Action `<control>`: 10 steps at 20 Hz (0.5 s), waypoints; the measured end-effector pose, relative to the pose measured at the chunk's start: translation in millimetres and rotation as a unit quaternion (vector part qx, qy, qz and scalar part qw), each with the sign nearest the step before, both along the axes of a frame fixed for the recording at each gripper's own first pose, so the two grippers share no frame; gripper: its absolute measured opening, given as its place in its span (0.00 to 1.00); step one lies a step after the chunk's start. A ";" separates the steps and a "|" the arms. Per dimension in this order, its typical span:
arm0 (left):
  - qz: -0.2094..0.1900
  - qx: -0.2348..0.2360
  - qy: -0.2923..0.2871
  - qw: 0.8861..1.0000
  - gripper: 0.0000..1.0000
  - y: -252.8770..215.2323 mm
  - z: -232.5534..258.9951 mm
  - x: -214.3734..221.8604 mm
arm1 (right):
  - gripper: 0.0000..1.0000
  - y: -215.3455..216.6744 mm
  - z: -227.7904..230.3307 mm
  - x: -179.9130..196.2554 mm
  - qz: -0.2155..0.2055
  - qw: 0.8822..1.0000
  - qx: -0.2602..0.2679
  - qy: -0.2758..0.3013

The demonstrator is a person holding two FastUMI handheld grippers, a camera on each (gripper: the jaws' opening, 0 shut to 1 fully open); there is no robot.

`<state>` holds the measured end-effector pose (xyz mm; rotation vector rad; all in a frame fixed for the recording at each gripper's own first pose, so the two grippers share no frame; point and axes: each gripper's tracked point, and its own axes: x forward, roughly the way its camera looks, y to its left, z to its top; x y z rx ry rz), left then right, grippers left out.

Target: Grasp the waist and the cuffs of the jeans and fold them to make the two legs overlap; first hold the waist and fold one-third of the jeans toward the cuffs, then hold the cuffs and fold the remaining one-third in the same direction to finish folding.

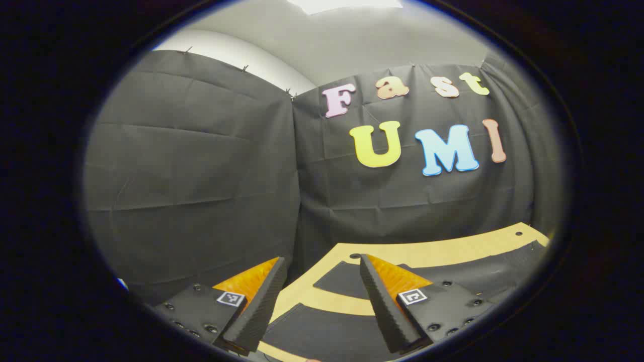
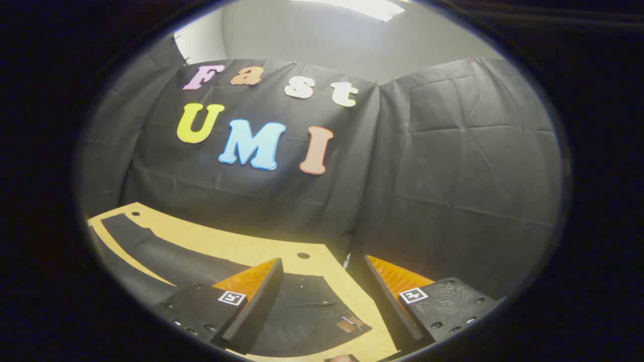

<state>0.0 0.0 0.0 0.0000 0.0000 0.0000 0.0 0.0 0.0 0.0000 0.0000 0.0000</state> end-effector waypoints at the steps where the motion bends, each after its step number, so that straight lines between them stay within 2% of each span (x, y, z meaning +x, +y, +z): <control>1: -0.005 -0.003 -0.001 1.000 0.95 -2.2 -0.8 -0.7 | 0.94 -0.8 0.8 2.2 -0.002 1.000 0.005 0.004; 4: -0.005 -0.003 0.002 1.000 0.94 -11.7 -4.0 6.4 | 0.94 4.3 6.6 4.8 0.002 1.000 0.028 -0.001; 7: -0.014 -0.009 0.007 1.000 0.95 -24.8 -5.7 8.0 | 0.94 -2.1 4.9 3.7 -0.006 1.000 0.029 -0.005; 10: -0.021 -0.004 0.006 1.000 0.94 -33.1 -2.8 9.1 | 0.94 -7.6 -1.8 2.8 -0.008 0.998 0.060 0.008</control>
